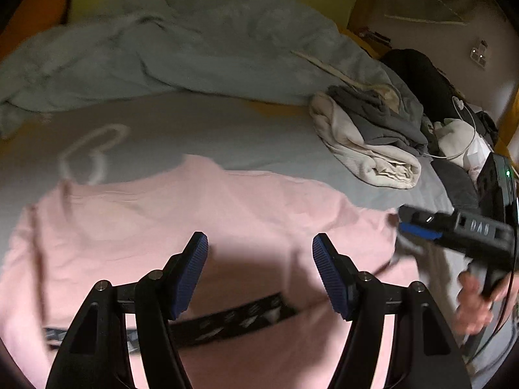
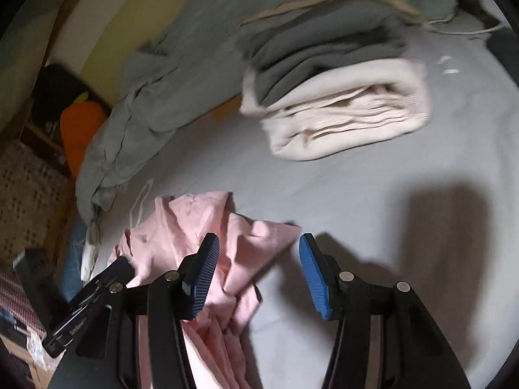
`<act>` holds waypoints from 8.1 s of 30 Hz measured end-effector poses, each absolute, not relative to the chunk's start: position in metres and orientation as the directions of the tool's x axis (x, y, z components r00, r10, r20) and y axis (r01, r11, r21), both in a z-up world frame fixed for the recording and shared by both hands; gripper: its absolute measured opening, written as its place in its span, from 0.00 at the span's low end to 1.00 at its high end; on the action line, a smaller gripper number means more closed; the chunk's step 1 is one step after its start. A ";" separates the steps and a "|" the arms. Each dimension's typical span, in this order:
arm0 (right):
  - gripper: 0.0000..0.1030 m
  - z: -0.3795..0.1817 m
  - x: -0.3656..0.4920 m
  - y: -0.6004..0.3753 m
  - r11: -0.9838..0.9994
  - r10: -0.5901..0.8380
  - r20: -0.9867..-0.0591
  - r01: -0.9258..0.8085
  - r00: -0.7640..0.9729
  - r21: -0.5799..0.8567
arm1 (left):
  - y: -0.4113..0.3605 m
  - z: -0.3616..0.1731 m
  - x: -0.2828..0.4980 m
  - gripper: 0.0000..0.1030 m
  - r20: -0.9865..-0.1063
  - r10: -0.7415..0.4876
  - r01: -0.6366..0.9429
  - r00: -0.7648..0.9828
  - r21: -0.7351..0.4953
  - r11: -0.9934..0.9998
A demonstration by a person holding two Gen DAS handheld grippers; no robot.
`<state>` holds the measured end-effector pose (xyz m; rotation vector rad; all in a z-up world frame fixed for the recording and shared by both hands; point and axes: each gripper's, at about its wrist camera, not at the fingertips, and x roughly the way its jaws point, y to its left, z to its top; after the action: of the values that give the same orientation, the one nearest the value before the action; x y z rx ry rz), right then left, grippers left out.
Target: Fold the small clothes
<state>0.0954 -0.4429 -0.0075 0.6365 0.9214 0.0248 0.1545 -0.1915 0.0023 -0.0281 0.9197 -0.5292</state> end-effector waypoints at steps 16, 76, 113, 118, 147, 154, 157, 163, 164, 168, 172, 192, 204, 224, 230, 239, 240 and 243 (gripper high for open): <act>0.22 0.026 0.102 -0.440 0.939 -0.042 -0.707 0.270 0.706 0.213 | -0.241 -0.047 0.177 0.69 -0.807 -0.296 0.394 0.511 -0.086 0.915; 0.03 0.011 0.076 -0.438 0.819 0.222 -0.629 0.207 0.745 0.535 | -0.162 -0.005 0.028 0.70 -0.541 -0.606 0.453 0.584 -0.403 0.796; 0.37 0.017 0.049 -0.411 0.820 0.295 -0.633 0.150 0.715 0.552 | -0.196 -0.007 0.061 0.58 -0.673 -0.631 0.499 0.387 -0.422 0.757; 0.37 0.004 0.064 -0.412 0.754 0.416 -0.617 0.126 0.668 0.645 | -0.235 -0.012 0.058 0.53 -0.729 -0.493 0.519 0.475 -0.220 0.826; 0.04 -0.011 0.075 -0.399 0.786 0.402 -0.658 0.129 0.637 0.605 | -0.193 -0.001 0.050 0.55 -0.688 -0.512 0.454 0.515 -0.287 0.843; 0.04 0.020 0.045 -0.360 0.893 0.353 -0.631 -0.048 0.690 0.447 | -0.183 -0.011 0.053 0.55 -0.717 -0.472 0.414 0.514 -0.275 0.868; 0.04 0.027 0.027 -0.346 0.922 0.308 -0.640 -0.056 0.704 0.383 | -0.180 -0.014 0.054 0.55 -0.726 -0.479 0.417 0.493 -0.286 0.863; 0.04 0.015 0.005 -0.332 0.926 0.331 -0.703 -0.075 0.630 0.370 | -0.172 -0.015 0.055 0.55 -0.726 -0.469 0.404 0.504 -0.282 0.870; 0.04 0.010 0.001 -0.331 0.927 0.331 -0.715 -0.071 0.616 0.368 | -0.169 -0.015 0.056 0.55 -0.724 -0.470 0.402 0.505 -0.284 0.870; 0.04 -0.001 -0.003 -0.330 0.909 0.378 -0.736 -0.073 0.562 0.411 | -0.161 -0.011 0.061 0.55 -0.720 -0.464 0.396 0.516 -0.280 0.875; 0.08 0.004 -0.006 -0.326 0.911 0.381 -0.730 -0.097 0.567 0.400 | -0.155 -0.003 0.067 0.55 -0.714 -0.458 0.393 0.530 -0.271 0.879; 0.41 -0.013 -0.005 -0.326 0.914 0.379 -0.781 -0.070 0.496 0.399 | -0.293 -0.027 0.222 0.44 -0.911 -0.408 0.524 0.056 -0.321 0.789; 0.41 -0.015 -0.005 -0.322 0.933 0.319 -0.803 -0.018 0.503 0.359 | -0.287 0.005 0.242 0.04 -0.831 -0.485 0.505 0.272 -0.305 0.807; 0.14 0.008 -0.008 -0.315 0.973 0.185 -0.751 -0.009 0.634 0.232 | -0.267 -0.003 0.252 0.51 -0.838 -0.455 0.502 0.303 -0.265 0.823; 0.13 -0.018 -0.021 -0.312 0.980 0.178 -0.827 -0.021 0.533 0.197 | -0.239 -0.003 0.235 0.60 -0.856 -0.415 0.455 0.307 -0.251 0.854; 0.14 0.024 -0.027 -0.333 0.965 0.181 -0.648 -0.008 0.740 0.261 | -0.213 0.019 0.157 0.60 -0.792 -0.399 0.480 0.462 -0.155 0.863; 0.14 0.027 -0.020 -0.331 0.965 0.182 -0.635 -0.010 0.751 0.264 | -0.213 0.018 0.150 0.60 -0.783 -0.389 0.479 0.485 -0.134 0.867; 0.14 0.023 -0.006 -0.318 0.969 0.187 -0.665 -0.024 0.723 0.246 | -0.219 0.000 0.143 0.60 -0.801 -0.323 0.475 0.505 -0.055 0.878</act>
<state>-0.0059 -0.3184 0.0230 0.2274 0.7552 0.1176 0.1427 -0.2185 0.0004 0.1809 0.9239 -0.4844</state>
